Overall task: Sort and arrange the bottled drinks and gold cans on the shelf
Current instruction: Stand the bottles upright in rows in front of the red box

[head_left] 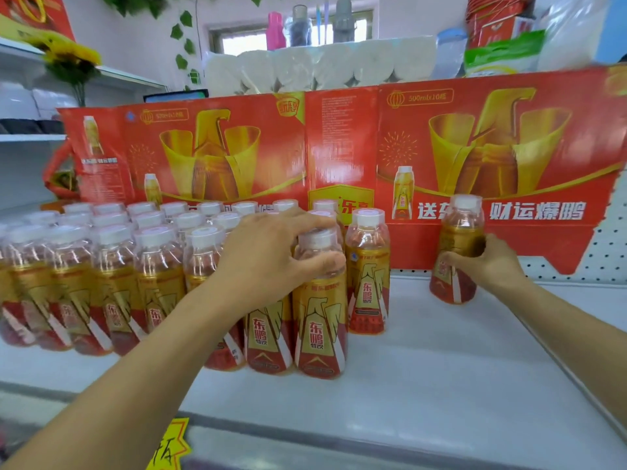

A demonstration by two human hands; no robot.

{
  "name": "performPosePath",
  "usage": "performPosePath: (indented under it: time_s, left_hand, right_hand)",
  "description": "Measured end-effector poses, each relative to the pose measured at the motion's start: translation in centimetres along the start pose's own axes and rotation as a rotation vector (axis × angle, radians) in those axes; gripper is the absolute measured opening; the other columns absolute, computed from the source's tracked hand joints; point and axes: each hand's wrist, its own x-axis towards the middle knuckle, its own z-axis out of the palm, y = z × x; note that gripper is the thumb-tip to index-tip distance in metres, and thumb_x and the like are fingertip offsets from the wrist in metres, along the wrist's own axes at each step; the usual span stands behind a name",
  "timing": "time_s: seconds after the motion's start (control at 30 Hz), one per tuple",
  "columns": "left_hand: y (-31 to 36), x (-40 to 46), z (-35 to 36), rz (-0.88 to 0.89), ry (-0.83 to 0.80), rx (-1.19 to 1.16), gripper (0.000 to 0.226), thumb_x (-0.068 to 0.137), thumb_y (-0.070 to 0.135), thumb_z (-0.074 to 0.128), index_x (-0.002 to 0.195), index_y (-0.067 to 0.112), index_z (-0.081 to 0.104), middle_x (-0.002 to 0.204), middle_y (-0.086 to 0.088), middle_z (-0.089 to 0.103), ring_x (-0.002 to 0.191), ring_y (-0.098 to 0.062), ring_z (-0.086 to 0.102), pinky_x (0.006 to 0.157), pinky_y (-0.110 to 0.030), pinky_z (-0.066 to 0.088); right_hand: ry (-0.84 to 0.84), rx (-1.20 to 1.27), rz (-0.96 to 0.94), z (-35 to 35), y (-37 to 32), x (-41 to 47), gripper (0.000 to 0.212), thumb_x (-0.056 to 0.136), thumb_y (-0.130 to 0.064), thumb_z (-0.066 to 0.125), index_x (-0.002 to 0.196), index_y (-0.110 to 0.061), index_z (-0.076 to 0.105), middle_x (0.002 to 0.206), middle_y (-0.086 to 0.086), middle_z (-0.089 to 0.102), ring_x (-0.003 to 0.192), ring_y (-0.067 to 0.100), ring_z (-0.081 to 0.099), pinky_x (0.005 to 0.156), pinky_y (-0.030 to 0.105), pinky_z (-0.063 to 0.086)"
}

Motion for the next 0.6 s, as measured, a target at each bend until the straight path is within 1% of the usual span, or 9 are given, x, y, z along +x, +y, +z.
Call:
performPosePath:
  time_s: [0.13, 0.2, 0.27, 0.37, 0.47, 0.53, 0.6]
  left_hand:
    - [0.0, 0.2, -0.1, -0.004, -0.021, 0.018, 0.059, 0.076, 0.071, 0.053, 0.129, 0.045, 0.054, 0.121, 0.018, 0.06, 0.091, -0.003, 0.051, 0.081, -0.029, 0.034]
    - [0.0, 0.2, -0.1, -0.009, -0.019, 0.004, 0.058, 0.075, 0.071, 0.054, 0.128, 0.045, 0.055, 0.121, 0.016, 0.061, 0.095, -0.004, 0.051, 0.082, -0.03, 0.036]
    - [0.0, 0.2, -0.1, -0.008, -0.011, -0.005, 0.059, 0.075, 0.072, 0.054, 0.127, 0.045, 0.055, 0.123, 0.016, 0.06, 0.099, -0.005, 0.052, 0.085, -0.032, 0.04]
    - [0.0, 0.2, -0.1, -0.008, -0.01, -0.002, 0.06, 0.075, 0.072, 0.053, 0.128, 0.044, 0.056, 0.126, 0.017, 0.058, 0.094, -0.002, 0.047, 0.087, -0.035, 0.042]
    - [0.0, 0.2, -0.2, -0.009, -0.025, 0.006, 0.061, 0.076, 0.072, 0.054, 0.13, 0.044, 0.054, 0.127, 0.018, 0.057, 0.093, -0.004, 0.047, 0.087, -0.037, 0.044]
    - [0.1, 0.1, -0.2, -0.006, -0.034, 0.012, 0.062, 0.076, 0.073, 0.054, 0.131, 0.044, 0.053, 0.126, 0.016, 0.057, 0.099, -0.01, 0.054, 0.087, -0.038, 0.046]
    - [0.2, 0.0, -0.4, 0.001, -0.038, 0.028, 0.064, 0.077, 0.072, 0.052, 0.134, 0.043, 0.051, 0.128, 0.014, 0.057, 0.106, -0.013, 0.057, 0.09, -0.038, 0.046]
  right_hand:
    - [-0.2, 0.106, -0.103, -1.3, -1.6, -4.7, 0.042, 0.077, -0.027, 0.08, 0.109, -0.021, 0.054, 0.1, 0.001, 0.065, 0.087, 0.016, 0.062, 0.069, 0.029, 0.049]
    - [-0.277, 0.116, -0.144, -1.7, -2.3, -7.2, 0.043, 0.077, -0.028, 0.079, 0.111, -0.023, 0.054, 0.098, -0.006, 0.065, 0.086, 0.006, 0.061, 0.063, 0.02, 0.046]
    - [-0.321, 0.125, -0.168, -1.8, -2.8, -9.2, 0.048, 0.076, -0.029, 0.08, 0.114, -0.024, 0.052, 0.101, -0.01, 0.064, 0.089, 0.002, 0.06, 0.062, 0.016, 0.046]
    - [-0.357, 0.152, -0.219, -1.9, -3.5, -11.6, 0.056, 0.072, -0.03, 0.083, 0.116, -0.024, 0.049, 0.105, -0.012, 0.064, 0.096, 0.003, 0.063, 0.073, 0.02, 0.051]
    - [-0.426, 0.204, -0.246, -1.6, -4.3, -13.3, 0.056, 0.072, -0.028, 0.083, 0.119, -0.028, 0.051, 0.107, -0.01, 0.067, 0.099, 0.004, 0.065, 0.079, 0.025, 0.055]
    - [-0.439, 0.21, -0.259, -1.0, -4.8, -14.0, 0.054, 0.075, -0.028, 0.081, 0.121, -0.029, 0.053, 0.109, -0.01, 0.068, 0.101, 0.004, 0.064, 0.083, 0.028, 0.056]
    - [-0.431, 0.211, -0.267, -0.6, -5.1, -14.4, 0.049, 0.077, -0.029, 0.079, 0.12, -0.031, 0.055, 0.11, -0.009, 0.067, 0.102, 0.004, 0.063, 0.087, 0.032, 0.055]
